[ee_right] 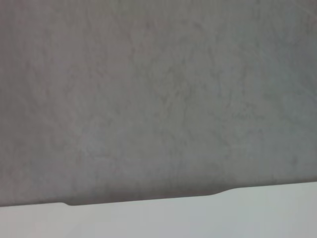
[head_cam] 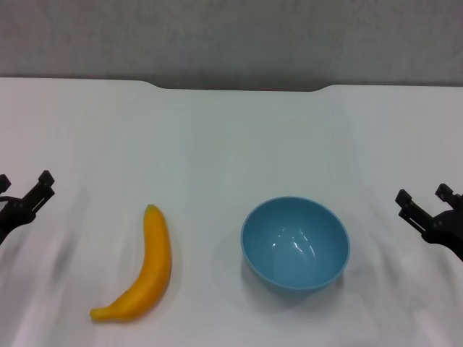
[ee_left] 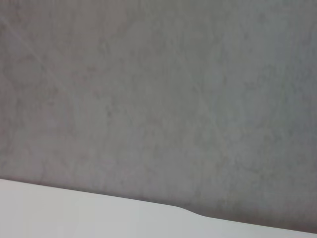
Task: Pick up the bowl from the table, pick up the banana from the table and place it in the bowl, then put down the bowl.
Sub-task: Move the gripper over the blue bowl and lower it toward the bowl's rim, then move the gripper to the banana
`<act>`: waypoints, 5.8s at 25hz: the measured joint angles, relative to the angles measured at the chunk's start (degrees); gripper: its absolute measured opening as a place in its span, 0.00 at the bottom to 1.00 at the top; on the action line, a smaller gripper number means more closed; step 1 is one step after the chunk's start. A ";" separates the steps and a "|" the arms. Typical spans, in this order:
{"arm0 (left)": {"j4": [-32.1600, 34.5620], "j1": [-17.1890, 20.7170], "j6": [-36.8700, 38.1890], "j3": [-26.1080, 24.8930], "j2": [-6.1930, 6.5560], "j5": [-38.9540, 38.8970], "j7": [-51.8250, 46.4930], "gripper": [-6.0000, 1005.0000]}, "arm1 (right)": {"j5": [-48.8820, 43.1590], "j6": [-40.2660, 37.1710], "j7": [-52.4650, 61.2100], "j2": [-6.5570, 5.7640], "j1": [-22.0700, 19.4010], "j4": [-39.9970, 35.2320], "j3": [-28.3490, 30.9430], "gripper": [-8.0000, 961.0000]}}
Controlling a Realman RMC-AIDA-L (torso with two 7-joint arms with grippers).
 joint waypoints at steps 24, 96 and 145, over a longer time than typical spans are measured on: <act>-11.89 5.10 3.18 3.45 1.17 2.85 -8.93 0.89 | -2.16 -9.46 6.76 -2.28 -1.58 11.05 -2.79 0.92; -57.06 10.83 30.00 7.09 0.81 94.03 -98.39 0.81 | 19.57 -95.15 -21.44 -0.62 7.23 48.85 -6.20 0.81; -58.42 9.67 20.88 14.12 0.82 103.00 -108.98 0.81 | 10.33 -84.49 -21.88 -0.97 -1.57 58.57 -5.12 0.05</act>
